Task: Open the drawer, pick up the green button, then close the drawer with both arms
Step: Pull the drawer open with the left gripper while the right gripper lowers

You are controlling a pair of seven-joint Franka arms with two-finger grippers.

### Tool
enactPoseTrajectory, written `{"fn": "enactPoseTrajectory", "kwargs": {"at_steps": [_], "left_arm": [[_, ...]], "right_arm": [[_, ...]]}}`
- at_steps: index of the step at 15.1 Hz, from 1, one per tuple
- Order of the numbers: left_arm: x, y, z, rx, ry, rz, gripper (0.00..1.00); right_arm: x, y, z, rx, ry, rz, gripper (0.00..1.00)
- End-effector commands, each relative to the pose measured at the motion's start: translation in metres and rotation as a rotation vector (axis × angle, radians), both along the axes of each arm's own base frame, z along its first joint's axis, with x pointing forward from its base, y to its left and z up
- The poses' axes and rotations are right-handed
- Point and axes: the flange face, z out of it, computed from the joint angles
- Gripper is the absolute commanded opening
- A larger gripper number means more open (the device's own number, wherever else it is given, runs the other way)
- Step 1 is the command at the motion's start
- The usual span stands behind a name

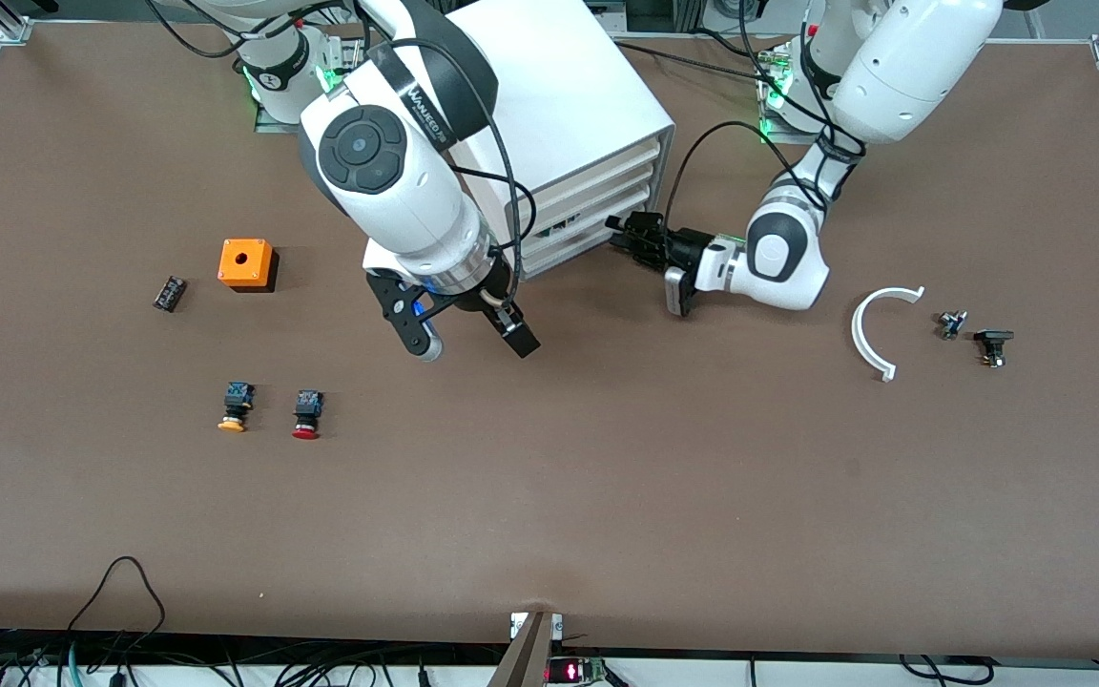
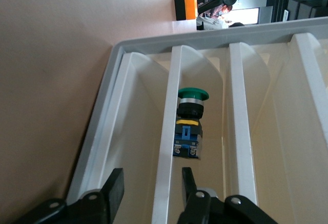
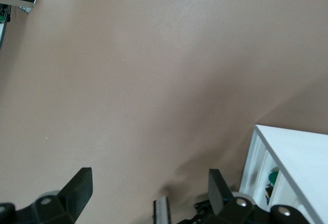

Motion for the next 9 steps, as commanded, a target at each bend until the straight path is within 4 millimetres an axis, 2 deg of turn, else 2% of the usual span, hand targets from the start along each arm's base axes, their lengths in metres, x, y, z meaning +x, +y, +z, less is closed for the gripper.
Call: {"fn": "enactPoseTrajectory", "kwargs": {"at_steps": [1, 4, 5, 6, 7, 9], "left_arm": [[-0.016, -0.004, -0.004, -0.037, -0.002, 0.028, 0.52], [-0.028, -0.015, -0.009, -0.071, 0.003, 0.044, 0.49], [-0.030, -0.018, -0.011, -0.079, 0.003, 0.046, 0.41], [-0.031, -0.019, -0.012, -0.087, -0.005, 0.040, 0.17], [-0.031, -0.018, -0.014, -0.093, -0.016, 0.039, 0.00], [-0.028, -0.017, -0.013, -0.094, -0.023, 0.044, 0.00]], "right_arm": [[0.005, 0.012, 0.005, 0.029, -0.003, -0.048, 1.00], [0.005, 0.017, 0.002, 0.036, 0.003, -0.081, 1.00], [0.006, 0.018, 0.003, 0.043, 0.001, -0.093, 1.00], [0.006, 0.019, 0.002, 0.045, 0.002, -0.104, 1.00], [0.006, 0.020, 0.004, 0.058, -0.004, -0.120, 1.00], [0.005, 0.027, 0.004, 0.081, -0.009, -0.136, 1.00]]}}
